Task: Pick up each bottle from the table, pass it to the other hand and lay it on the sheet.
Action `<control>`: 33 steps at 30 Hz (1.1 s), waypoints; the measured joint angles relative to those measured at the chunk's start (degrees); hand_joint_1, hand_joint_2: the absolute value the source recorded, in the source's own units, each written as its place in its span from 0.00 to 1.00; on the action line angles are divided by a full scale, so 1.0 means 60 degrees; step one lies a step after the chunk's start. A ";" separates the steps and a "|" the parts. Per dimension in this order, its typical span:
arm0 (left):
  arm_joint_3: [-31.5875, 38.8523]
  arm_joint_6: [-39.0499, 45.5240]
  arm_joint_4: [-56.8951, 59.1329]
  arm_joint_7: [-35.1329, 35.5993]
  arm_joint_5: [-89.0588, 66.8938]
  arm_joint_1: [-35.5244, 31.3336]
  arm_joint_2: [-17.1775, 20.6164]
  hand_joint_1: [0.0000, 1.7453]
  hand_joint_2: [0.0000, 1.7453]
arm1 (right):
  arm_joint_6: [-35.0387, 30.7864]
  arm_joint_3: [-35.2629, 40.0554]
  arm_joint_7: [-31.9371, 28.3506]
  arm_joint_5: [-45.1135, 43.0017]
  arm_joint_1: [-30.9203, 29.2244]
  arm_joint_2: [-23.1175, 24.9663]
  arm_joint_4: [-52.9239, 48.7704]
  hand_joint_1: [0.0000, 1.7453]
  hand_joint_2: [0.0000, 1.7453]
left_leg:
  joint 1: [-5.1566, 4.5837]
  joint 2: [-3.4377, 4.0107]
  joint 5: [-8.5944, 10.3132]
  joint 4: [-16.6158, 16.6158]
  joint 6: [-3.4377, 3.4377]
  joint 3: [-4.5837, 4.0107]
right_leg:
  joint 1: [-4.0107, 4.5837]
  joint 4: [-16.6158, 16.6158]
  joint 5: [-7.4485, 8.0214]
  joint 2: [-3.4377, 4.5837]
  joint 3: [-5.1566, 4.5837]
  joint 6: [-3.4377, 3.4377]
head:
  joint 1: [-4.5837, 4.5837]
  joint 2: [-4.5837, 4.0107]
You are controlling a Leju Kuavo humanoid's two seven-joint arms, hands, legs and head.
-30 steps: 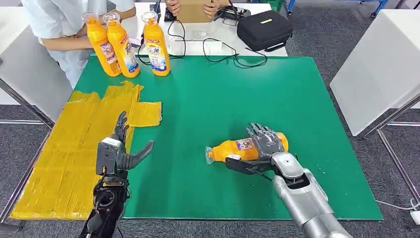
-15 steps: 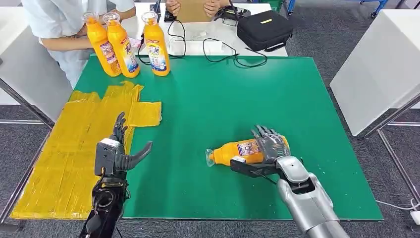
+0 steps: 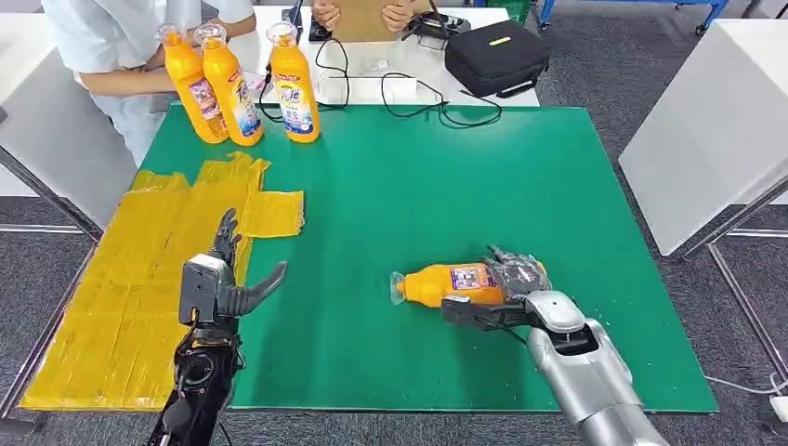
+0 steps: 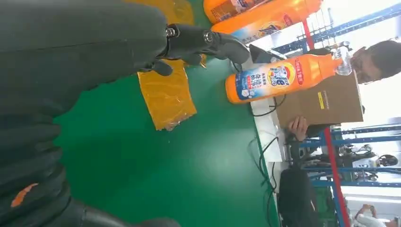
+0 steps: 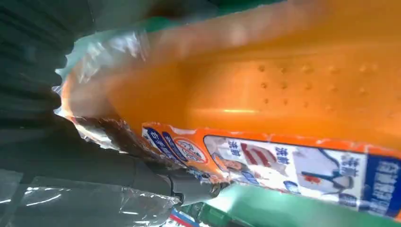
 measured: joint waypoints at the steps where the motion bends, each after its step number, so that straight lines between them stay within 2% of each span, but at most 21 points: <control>1: 0.0000 0.0000 0.0029 0.0000 0.0004 -0.0034 0.0000 0.00 1.00 | -0.0004 0.0000 -0.0007 -0.0033 -0.0054 -0.0011 0.0084 1.00 1.00 | -0.0001 0.0000 0.0000 0.0000 0.0000 0.0005 | -0.0001 0.0000 0.0000 0.0000 0.0006 0.0000 | 0.0000 0.0000; 12: -0.0029 -0.0036 0.0080 0.0000 0.0004 -0.0092 0.0000 0.00 1.00 | -0.0175 -0.0022 -0.0404 -0.0404 -0.0203 -0.0189 0.0426 1.00 1.00 | -0.0001 -0.0003 -0.0001 0.0000 0.0001 0.0037 | 0.0000 -0.0002 -0.0001 -0.0001 0.0036 0.0000 | 0.0000 0.0000; 14: -0.0029 -0.0033 0.0080 -0.0033 -0.0015 -0.0073 0.0000 0.00 1.00 | -0.0851 -0.0029 -0.0598 -0.0528 -0.0071 -0.0204 0.0433 1.00 1.00 | 0.0000 -0.0004 -0.0001 0.0000 0.0001 0.0034 | 0.0001 -0.0001 -0.0001 -0.0002 0.0043 0.0000 | 0.0004 0.0000; 17: -0.0047 -0.0044 -0.0179 -0.0222 -0.0226 0.0224 -0.0004 0.00 1.00 | -0.2821 -0.0292 -0.1090 -0.1006 0.0510 -0.0076 -0.0081 1.00 1.00 | -0.0001 -0.0003 -0.0002 0.0000 0.0001 0.0000 | 0.0000 0.0002 0.0002 0.0000 0.0012 0.0002 | 0.0007 0.0000; 20: -0.0058 -0.0076 -0.0477 -0.0230 -0.0350 0.0415 -0.0018 0.00 1.00 | -0.3180 -0.0605 -0.1104 -0.1177 0.0738 0.0131 -0.0671 1.00 1.00 | 0.0000 0.0004 -0.0002 0.0000 0.0000 -0.0014 | 0.0001 0.0002 0.0004 0.0004 -0.0016 0.0001 | -0.0004 0.0000; 23: -0.0175 -0.0500 -0.0751 -0.0229 -0.0357 0.0574 -0.0029 0.00 1.00 | -0.4097 -0.1076 -0.1535 -0.2473 0.1023 0.0460 -0.1214 1.00 1.00 | 0.0001 -0.0013 0.0001 0.0000 -0.0001 -0.0033 | 0.0002 0.0003 0.0001 -0.0014 -0.0023 0.0001 | 0.0000 0.0000; 25: -0.0325 -0.1204 -0.0900 -0.0186 -0.0061 0.0594 -0.0015 0.00 1.00 | -0.4729 -0.1608 -0.2110 -0.3919 0.1130 0.0758 -0.1626 1.00 1.00 | 0.0001 -0.0013 0.0001 0.0000 -0.0001 -0.0039 | 0.0002 0.0003 0.0001 -0.0014 -0.0029 0.0001 | -0.0004 0.0000; 28: -0.0773 -0.2413 -0.1024 -0.0178 0.0576 0.0475 0.0073 0.00 1.00 | -0.4965 -0.2183 -0.3258 -0.6195 0.1255 0.1122 -0.2008 1.00 1.00 | 0.0000 -0.0011 0.0000 0.0000 0.0000 -0.0040 | 0.0000 0.0002 0.0000 -0.0013 -0.0027 0.0000 | 0.0004 0.0000; 33: -0.1286 -0.2786 -0.1159 -0.0142 0.0838 0.0214 0.0222 0.00 1.00 | -0.5071 -0.2499 -0.3614 -0.6917 0.1348 0.1504 -0.2110 1.00 1.00 | -0.0002 -0.0007 0.0000 0.0000 0.0000 -0.0038 | -0.0002 0.0001 0.0001 -0.0011 -0.0029 0.0001 | 0.0000 0.0000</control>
